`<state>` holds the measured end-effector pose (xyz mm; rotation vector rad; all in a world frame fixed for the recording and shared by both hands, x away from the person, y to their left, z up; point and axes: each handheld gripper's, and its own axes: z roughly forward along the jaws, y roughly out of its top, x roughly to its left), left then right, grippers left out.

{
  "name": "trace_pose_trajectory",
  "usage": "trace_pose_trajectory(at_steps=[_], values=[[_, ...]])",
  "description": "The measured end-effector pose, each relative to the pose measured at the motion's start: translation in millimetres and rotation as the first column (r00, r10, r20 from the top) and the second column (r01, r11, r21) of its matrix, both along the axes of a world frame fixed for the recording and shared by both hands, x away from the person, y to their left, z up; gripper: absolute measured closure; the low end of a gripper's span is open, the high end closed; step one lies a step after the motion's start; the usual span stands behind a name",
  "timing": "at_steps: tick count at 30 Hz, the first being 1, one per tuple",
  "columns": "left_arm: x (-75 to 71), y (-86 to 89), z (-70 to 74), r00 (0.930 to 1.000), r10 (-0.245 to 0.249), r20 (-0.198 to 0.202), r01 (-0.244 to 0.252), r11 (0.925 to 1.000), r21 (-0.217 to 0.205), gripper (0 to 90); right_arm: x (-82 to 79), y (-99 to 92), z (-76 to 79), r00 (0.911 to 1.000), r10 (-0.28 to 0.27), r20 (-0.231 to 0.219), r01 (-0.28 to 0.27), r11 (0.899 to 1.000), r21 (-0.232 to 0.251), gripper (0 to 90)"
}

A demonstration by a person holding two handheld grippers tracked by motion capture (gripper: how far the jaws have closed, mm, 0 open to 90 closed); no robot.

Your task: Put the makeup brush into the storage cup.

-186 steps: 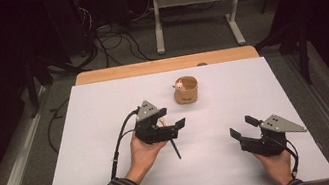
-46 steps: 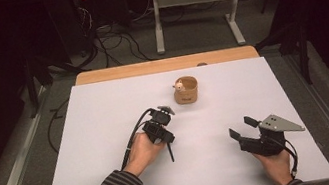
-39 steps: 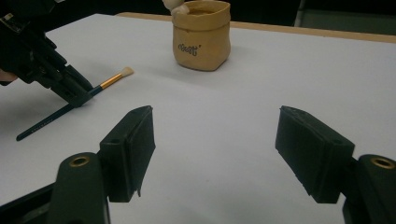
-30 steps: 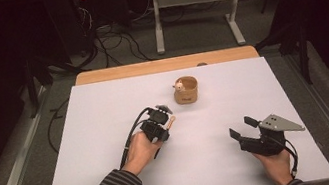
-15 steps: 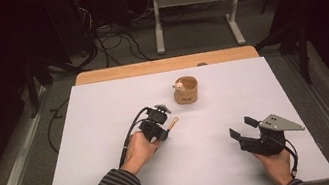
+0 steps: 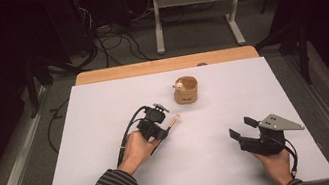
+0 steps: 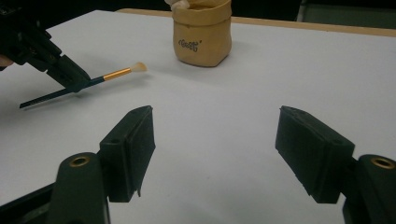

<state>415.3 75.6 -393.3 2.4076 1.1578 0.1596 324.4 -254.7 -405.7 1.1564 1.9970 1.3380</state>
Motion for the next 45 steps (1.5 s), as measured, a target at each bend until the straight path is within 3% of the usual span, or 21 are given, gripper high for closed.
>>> trace_pose_trajectory(at_steps=[12, 22, 31, 36, 45], values=[[-10.7, 7.4, 13.0, 0.9981, -0.036, 0.049, 0.039, 0.9971, -0.065, 83.0, 0.2, 0.3, 0.6, 1.0000, 0.007, -0.007, -0.007, 1.000, 0.005, 31.2], [-21.6, 18.3, 22.1, 0.9951, -0.057, 0.081, 0.066, 0.9907, -0.119, 83.0, 1.1, 1.5, 0.8, 0.9985, 0.032, -0.045, -0.031, 0.999, 0.024, 34.0], [-34.1, 30.4, 29.1, 0.9903, -0.066, 0.122, 0.086, 0.9823, -0.167, 83.0, 1.9, 1.3, 0.9, 0.9976, 0.032, -0.061, -0.030, 0.999, 0.039, 32.7], [-39.8, 38.5, 33.3, 0.9867, -0.084, 0.139, 0.110, 0.9755, -0.191, 83.0, 2.7, 2.3, 0.4, 0.9970, 0.038, -0.068, -0.036, 0.999, 0.033, 31.1], [-53.8, 58.4, 33.3, 0.9818, -0.075, 0.175, 0.117, 0.9622, -0.246, 83.0, 3.6, 5.3, -0.4, 0.9944, 0.050, -0.093, -0.048, 0.999, 0.024, 29.6]])
